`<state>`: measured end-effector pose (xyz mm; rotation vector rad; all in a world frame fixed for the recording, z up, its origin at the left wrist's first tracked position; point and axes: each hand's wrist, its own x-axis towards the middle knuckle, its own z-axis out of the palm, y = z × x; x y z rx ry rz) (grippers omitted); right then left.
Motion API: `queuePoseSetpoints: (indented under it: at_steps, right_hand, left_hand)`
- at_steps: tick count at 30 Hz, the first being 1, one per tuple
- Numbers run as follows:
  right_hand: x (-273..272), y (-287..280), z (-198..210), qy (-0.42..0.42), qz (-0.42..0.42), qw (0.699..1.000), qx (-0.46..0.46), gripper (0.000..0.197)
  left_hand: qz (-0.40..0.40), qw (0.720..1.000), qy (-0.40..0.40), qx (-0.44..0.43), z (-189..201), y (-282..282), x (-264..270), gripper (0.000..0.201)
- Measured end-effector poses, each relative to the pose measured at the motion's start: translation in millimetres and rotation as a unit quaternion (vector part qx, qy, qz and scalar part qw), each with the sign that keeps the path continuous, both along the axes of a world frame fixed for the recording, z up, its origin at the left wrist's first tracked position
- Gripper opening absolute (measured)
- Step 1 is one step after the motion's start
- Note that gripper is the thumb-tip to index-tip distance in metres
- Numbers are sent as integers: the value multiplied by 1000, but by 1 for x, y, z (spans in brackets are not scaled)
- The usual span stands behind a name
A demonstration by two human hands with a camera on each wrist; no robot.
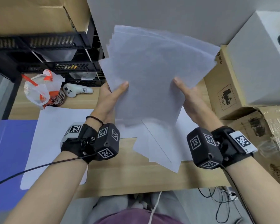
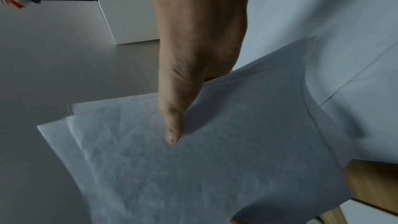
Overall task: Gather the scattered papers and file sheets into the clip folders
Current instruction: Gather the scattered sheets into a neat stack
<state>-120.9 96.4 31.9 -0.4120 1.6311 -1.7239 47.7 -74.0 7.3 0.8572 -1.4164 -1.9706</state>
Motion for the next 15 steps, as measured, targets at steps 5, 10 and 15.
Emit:
queuePoseSetpoints:
  at_steps: [5,10,15]
  right_hand:
    - [21,18,-35,-10,-26,999,41,34]
    - [25,18,-40,22,-44,995,90,41]
    - [15,8,-6,67,-80,994,26,48]
  left_hand:
    - [-44,995,-82,-18,-30,14,12,43]
    - [-57,994,-94,-13,-33,23,8,28]
    - [-20,999,-19,-27,-3,4,2,39]
